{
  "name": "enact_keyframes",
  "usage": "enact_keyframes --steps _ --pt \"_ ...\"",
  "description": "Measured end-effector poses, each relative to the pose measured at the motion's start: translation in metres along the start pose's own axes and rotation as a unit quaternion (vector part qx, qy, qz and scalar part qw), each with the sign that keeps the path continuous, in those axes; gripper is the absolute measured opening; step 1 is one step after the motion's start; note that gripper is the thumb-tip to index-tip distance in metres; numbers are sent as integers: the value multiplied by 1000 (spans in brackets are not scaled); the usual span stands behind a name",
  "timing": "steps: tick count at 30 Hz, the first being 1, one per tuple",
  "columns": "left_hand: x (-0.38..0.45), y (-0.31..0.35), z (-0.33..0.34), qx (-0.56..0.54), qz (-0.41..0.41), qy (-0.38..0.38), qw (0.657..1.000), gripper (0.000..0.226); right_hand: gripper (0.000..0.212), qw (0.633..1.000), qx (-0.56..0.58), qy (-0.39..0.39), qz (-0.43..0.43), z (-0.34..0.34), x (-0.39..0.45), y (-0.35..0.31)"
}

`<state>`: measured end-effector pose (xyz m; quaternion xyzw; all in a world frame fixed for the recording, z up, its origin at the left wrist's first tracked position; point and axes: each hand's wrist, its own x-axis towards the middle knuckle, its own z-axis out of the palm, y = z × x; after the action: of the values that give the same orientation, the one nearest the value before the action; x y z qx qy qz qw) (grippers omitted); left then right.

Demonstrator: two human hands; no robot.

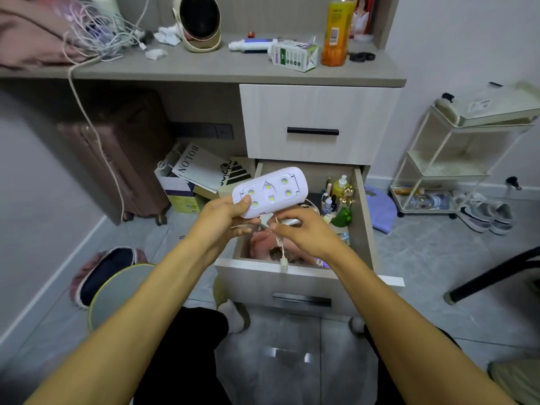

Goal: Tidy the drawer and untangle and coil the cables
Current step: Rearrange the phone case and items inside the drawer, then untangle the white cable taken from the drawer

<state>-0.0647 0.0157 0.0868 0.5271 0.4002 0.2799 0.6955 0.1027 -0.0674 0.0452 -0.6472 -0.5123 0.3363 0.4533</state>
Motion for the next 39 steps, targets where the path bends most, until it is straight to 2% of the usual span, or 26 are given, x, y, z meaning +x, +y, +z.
enact_keyframes --steps 1,3,4,6,8,12,16,18,20,22,24,27,30,34,39 --pt "-3 -3 -4 8 1 6 1000 19 7 1000 -2 -6 2 2 -3 -4" --pt "-10 -11 -14 15 -4 27 1000 18 25 1000 0 -6 3 7 -8 -6" --pt "-12 -15 -17 7 -12 39 999 19 27 1000 11 -4 11 7 -11 -5" --pt "-19 -30 -24 -21 -39 52 998 18 20 998 49 -12 44 7 -20 -2" --pt "-28 -50 -26 -38 -73 30 996 19 13 994 82 -27 72 8 -31 3" --pt "-46 -88 -24 -12 -116 -20 993 32 8 995 74 -7 67 15 -58 16" --pt "-51 -98 -19 50 -50 -65 995 46 14 999 23 -7 44 20 -78 24" --pt "-55 -101 -12 80 -16 -78 994 36 18 999 30 8 39 22 -86 26" --pt "-60 -106 -4 64 -6 -49 997 20 27 998 41 18 51 22 -96 31" --pt "-61 -118 -1 60 -2 -22 998 16 33 995 54 16 81 22 -107 42" --pt "-64 -133 3 99 3 -39 994 21 29 992 55 36 108 24 -117 56" --pt "-74 -153 16 188 15 -98 977 26 20 986 60 80 135 30 -129 72" --pt "-83 -166 29 218 43 -106 969 26 14 975 102 103 166 35 -135 78" --pt "-81 -173 34 299 117 -98 942 26 25 969 142 76 187 43 -141 76" --pt "-82 -177 29 386 187 -67 901 19 37 967 138 66 202 49 -146 73"
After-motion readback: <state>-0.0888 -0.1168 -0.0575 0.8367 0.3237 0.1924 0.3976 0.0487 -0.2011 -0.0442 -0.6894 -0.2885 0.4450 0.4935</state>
